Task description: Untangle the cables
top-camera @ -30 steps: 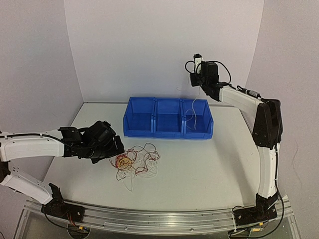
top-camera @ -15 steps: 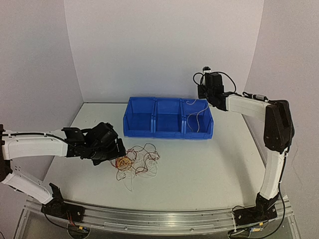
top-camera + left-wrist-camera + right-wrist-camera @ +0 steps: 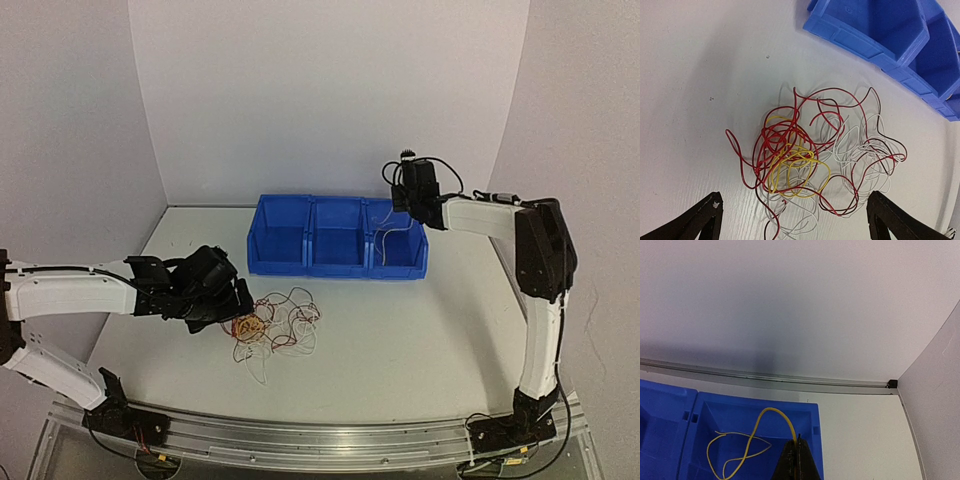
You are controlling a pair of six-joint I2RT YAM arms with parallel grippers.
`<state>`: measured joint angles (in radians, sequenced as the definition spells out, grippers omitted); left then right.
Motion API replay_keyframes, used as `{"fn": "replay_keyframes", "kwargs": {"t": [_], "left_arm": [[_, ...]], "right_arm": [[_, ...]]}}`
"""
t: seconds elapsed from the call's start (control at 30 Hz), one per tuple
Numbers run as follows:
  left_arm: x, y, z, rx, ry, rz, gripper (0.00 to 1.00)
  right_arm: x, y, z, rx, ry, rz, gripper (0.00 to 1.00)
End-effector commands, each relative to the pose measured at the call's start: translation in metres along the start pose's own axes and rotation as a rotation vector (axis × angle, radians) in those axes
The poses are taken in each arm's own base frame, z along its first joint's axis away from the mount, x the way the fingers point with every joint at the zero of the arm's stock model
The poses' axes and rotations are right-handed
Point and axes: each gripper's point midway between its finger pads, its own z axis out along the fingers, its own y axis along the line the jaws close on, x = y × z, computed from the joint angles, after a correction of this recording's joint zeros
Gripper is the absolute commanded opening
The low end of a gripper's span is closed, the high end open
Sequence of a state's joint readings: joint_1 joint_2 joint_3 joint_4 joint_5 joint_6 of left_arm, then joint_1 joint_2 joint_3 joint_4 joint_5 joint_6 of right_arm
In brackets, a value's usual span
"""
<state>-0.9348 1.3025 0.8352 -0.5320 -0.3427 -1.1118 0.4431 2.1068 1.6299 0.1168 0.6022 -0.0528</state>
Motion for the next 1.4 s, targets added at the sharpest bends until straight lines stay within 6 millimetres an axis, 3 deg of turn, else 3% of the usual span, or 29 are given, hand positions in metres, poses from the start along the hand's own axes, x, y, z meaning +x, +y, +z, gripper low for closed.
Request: {"fn": "replay_keyframes", "kwargs": {"t": [0.0,0.13,0.33,0.67,0.77,0.83,0.9,1.0,1.17,1.23,1.37], "left_arm": [[-0.003,-0.001,-0.004,0.019,-0.009,-0.025,1.00],[-0.003,-0.001,-0.003,0.017,-0.008,-0.023,1.00],[-0.002,-0.001,-0.003,0.019,-0.007,-0.023,1.00],[-0.001,-0.002,-0.003,0.033,-0.002,-0.020,1.00],[0.001,0.000,-0.002,0.031,0.003,-0.021,1.00],[0.002,0.001,-0.001,0.030,0.006,-0.023,1.00],[0.003,0.000,0.000,0.033,0.006,-0.023,1.00],[0.001,-0.003,0.003,0.052,0.010,-0.016,1.00],[-0.012,-0.011,0.026,0.124,0.063,-0.022,1.00],[-0.013,-0.014,0.034,0.124,0.072,0.002,1.00],[-0.021,-0.024,0.049,0.122,0.084,0.063,1.00]], "right_arm": [[0.000,0.010,0.010,-0.019,0.011,0.025,0.00],[0.011,0.025,0.014,-0.091,0.053,0.016,0.00],[0.007,0.026,-0.004,-0.153,0.092,0.054,0.29],[-0.016,0.020,-0.046,-0.245,0.092,0.092,0.49],[-0.022,0.024,-0.067,-0.330,0.105,0.118,0.65],[-0.029,0.028,-0.089,-0.407,0.127,0.137,0.83],[-0.028,0.039,-0.119,-0.526,0.156,0.155,0.85],[-0.013,0.074,-0.172,-0.719,0.171,0.079,0.86],[0.063,0.152,-0.273,-1.087,0.255,-0.185,0.84],[0.091,0.163,-0.288,-1.117,0.356,-0.169,0.82],[0.144,0.175,-0.298,-1.072,0.566,-0.073,0.78]]}}
